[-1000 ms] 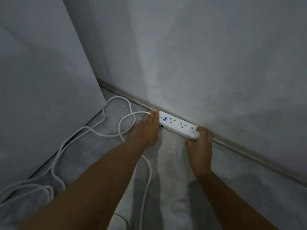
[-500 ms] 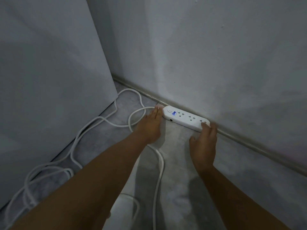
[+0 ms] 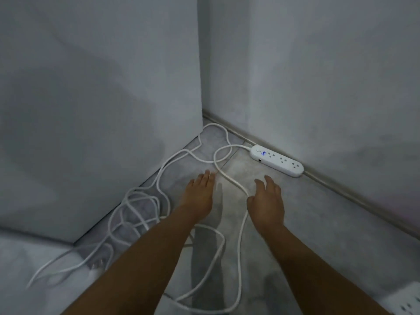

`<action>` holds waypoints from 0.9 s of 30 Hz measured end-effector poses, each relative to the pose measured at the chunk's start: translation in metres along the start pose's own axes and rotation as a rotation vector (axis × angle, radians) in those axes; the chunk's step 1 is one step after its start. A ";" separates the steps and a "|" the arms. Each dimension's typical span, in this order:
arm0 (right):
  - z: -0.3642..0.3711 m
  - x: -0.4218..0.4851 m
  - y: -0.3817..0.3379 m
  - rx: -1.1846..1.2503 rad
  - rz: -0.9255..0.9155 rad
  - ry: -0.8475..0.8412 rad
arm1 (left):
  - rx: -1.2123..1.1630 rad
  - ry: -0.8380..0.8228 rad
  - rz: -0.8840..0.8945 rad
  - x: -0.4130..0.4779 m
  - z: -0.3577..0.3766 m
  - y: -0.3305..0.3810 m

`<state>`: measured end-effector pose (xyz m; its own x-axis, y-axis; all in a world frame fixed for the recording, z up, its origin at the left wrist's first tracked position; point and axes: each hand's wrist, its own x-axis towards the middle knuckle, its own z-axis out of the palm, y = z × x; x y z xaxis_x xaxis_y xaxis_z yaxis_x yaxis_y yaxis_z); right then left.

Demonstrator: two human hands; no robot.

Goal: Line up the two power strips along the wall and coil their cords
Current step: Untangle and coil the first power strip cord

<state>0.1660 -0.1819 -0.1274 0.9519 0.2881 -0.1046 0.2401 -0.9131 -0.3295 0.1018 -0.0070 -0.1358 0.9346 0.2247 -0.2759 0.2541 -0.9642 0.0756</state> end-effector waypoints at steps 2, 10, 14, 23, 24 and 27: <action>-0.005 -0.014 -0.012 -0.010 -0.021 -0.051 | 0.002 -0.013 -0.023 -0.019 -0.004 -0.011; -0.006 -0.064 -0.054 -0.039 -0.117 -0.227 | 0.086 -0.068 0.015 -0.089 -0.020 -0.057; -0.002 -0.090 -0.059 -0.006 -0.143 -0.309 | 0.103 -0.071 0.013 -0.111 -0.024 -0.083; 0.015 -0.131 -0.056 0.057 -0.131 -0.454 | 0.057 0.055 0.130 -0.156 -0.031 -0.119; 0.017 -0.132 -0.057 0.050 -0.139 -0.457 | 0.062 0.101 0.129 -0.158 -0.033 -0.124; 0.021 -0.132 -0.064 0.059 -0.152 -0.461 | -0.061 0.144 0.013 -0.168 -0.036 -0.138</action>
<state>0.0208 -0.1552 -0.1126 0.7206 0.5265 -0.4512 0.3457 -0.8369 -0.4244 -0.0809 0.0933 -0.0650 0.9627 0.2348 -0.1344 0.2527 -0.9578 0.1371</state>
